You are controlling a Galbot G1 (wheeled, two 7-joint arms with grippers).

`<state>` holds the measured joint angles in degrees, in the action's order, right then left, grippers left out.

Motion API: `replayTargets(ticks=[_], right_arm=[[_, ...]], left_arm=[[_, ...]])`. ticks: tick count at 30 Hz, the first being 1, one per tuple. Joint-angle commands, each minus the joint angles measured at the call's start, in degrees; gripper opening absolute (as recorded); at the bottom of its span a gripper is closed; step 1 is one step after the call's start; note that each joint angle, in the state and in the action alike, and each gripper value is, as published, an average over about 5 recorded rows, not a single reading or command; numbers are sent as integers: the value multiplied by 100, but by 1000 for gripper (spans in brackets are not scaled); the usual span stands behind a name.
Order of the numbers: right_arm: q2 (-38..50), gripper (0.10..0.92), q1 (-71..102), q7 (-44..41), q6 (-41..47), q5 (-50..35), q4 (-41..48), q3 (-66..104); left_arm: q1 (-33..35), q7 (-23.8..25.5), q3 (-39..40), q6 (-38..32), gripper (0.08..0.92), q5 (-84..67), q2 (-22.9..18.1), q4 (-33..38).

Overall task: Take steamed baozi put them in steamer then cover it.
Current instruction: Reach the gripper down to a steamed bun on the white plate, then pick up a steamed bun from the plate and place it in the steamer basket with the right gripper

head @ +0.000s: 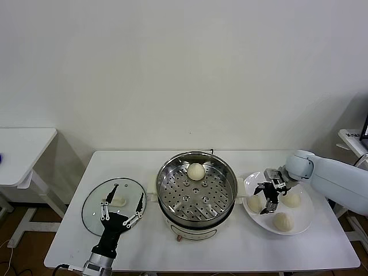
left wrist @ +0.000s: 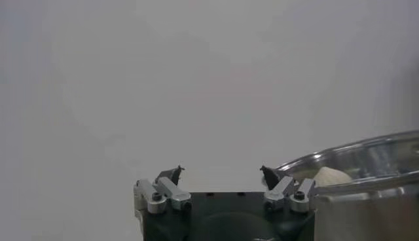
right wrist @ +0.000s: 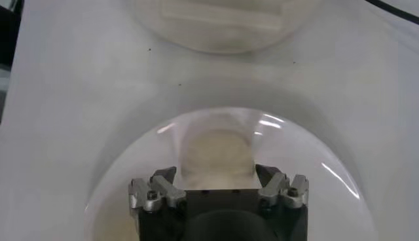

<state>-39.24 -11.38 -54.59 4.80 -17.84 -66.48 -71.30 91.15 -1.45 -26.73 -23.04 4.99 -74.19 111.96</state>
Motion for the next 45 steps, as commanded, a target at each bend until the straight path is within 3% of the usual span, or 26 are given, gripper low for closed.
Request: replayTargets(ticks=[1, 10, 15, 21, 27, 35, 45], right_arm=[[-29, 792, 104, 92, 23, 10, 36, 56], [97, 706, -122, 87, -1, -10, -145, 45], [265, 681, -762, -346, -30, 41, -347, -86], [118, 663, -2615, -1374, -73, -246, -562, -945], [-601, 667, -4131, -1785, 43, -907, -958, -1768], [-1708, 668, -4653, -1262, 714, -2243, -1550, -2226], [-2865, 659, -4115, -315, 1274, -3088, -1657, -2455]], left_arm=[[-2, 1, 2, -5, 823, 0, -5, -5], [-12, -6, -19, -7, 823, -8, 2, 11], [-27, -9, 1, 1, 823, -13, 18, 32], [-60, -11, 67, 15, 823, -14, 42, 62], [-74, -16, 131, 12, 823, -10, 41, 70], [-122, -34, 200, 17, 823, -12, 67, 43], [-187, -63, 258, 15, 823, -20, 98, -9]])
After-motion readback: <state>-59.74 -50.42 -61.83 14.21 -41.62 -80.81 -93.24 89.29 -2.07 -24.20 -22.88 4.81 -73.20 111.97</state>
